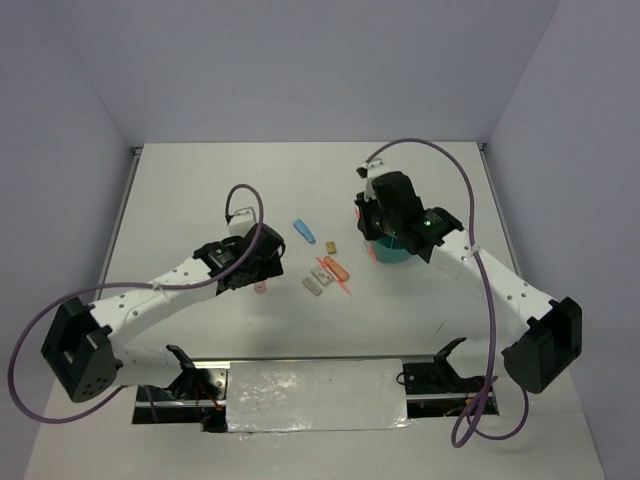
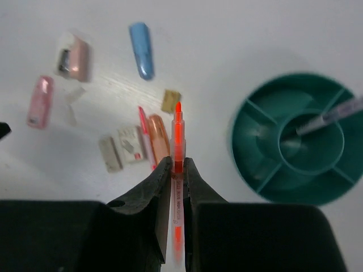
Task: Sort the stationery into containers
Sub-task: Close the pen cap on the pen.
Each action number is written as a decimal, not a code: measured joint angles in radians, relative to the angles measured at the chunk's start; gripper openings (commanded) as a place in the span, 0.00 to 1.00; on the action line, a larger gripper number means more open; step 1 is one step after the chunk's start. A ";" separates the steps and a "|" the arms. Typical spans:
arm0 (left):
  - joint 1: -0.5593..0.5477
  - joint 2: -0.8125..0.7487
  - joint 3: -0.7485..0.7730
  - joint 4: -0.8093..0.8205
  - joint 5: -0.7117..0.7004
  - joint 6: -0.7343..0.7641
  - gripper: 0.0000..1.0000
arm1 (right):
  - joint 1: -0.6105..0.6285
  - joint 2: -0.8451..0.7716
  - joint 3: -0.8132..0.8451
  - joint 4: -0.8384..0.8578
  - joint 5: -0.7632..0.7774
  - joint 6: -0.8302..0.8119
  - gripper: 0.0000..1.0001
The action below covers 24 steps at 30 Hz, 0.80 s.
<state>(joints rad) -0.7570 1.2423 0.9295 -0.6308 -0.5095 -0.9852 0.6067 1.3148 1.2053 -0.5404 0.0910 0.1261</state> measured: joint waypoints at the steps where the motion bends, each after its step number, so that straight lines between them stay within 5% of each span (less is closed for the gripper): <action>1: 0.000 0.029 0.005 0.004 0.000 -0.022 0.81 | -0.011 -0.022 -0.036 -0.004 0.004 0.009 0.00; 10: -0.001 0.357 0.156 0.003 -0.015 -0.180 0.63 | -0.014 -0.106 -0.217 -0.026 -0.051 0.023 0.00; 24: -0.001 0.546 0.240 -0.029 -0.036 -0.254 0.55 | -0.014 -0.122 -0.219 0.002 -0.080 0.014 0.00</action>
<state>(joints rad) -0.7582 1.7878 1.1690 -0.6601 -0.5457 -1.2392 0.5930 1.1931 0.9863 -0.5381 0.0105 0.1406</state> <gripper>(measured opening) 0.559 0.157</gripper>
